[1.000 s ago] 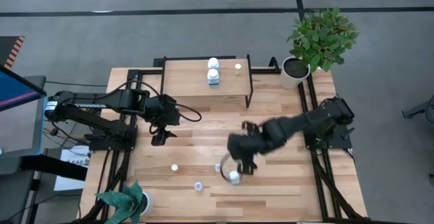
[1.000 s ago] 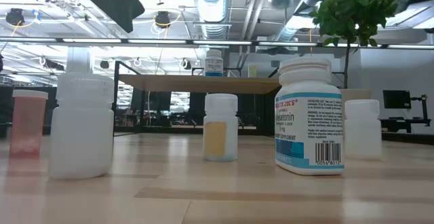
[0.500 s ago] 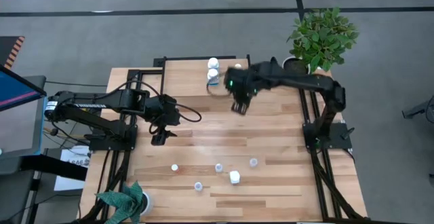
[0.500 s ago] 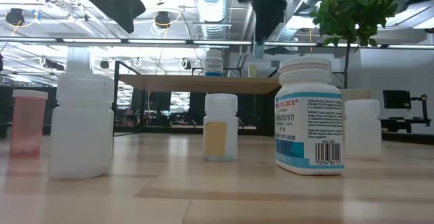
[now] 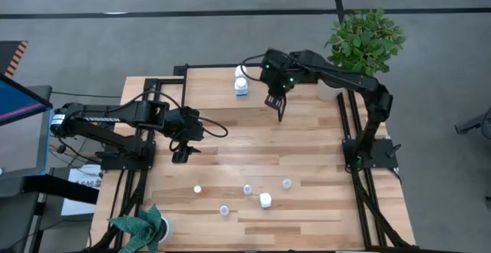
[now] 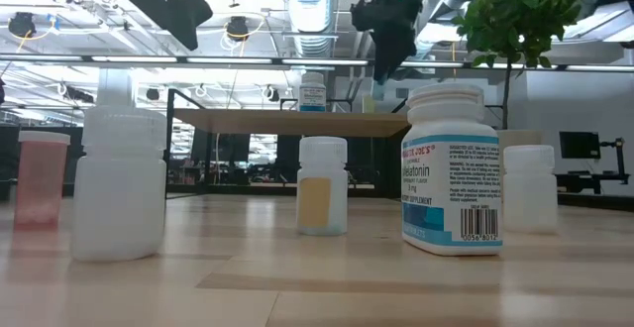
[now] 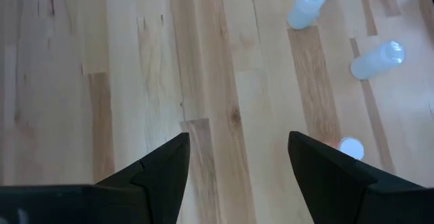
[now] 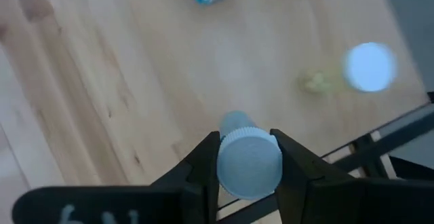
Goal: Pick and place medicine bottles onto shelf by color
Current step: Put the blue pill bottle on the shelf
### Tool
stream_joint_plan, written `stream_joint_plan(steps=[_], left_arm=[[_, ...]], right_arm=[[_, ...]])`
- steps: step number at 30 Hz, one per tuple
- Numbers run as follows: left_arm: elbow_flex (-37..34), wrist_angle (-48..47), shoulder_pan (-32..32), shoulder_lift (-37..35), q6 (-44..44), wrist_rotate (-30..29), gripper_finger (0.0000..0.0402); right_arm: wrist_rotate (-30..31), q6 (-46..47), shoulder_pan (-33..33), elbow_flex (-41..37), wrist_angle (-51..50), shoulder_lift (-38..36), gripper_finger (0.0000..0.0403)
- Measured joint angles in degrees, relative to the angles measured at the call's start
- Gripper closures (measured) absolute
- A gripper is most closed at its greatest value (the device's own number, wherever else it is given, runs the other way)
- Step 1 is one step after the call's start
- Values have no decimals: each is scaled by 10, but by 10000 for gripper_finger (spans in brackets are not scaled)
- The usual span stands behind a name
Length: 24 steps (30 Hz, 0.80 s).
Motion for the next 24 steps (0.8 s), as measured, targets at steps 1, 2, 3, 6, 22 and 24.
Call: stream_joint_plan(steps=[1,2,3,6,22,24], left_arm=[[0,0,0,0,0,0,166],[0,0,0,0,0,0,166],[0,0,0,0,-1,0,166],[0,6,0,0,-1,0,166],[0,26,0,0,-2,0,166],[0,26,0,0,-2,0,166]], right_arm=[[0,-7,-2,-2,-2,0,288],[-2,-12,-3,-5,2,0,288],[-3,-15,-5,-8,5,0,288],[-2,-20,-11,-10,20,0,288],[-2,-47,-40,-11,47,32,288],[1,-48,-41,-11,48,30,288]])
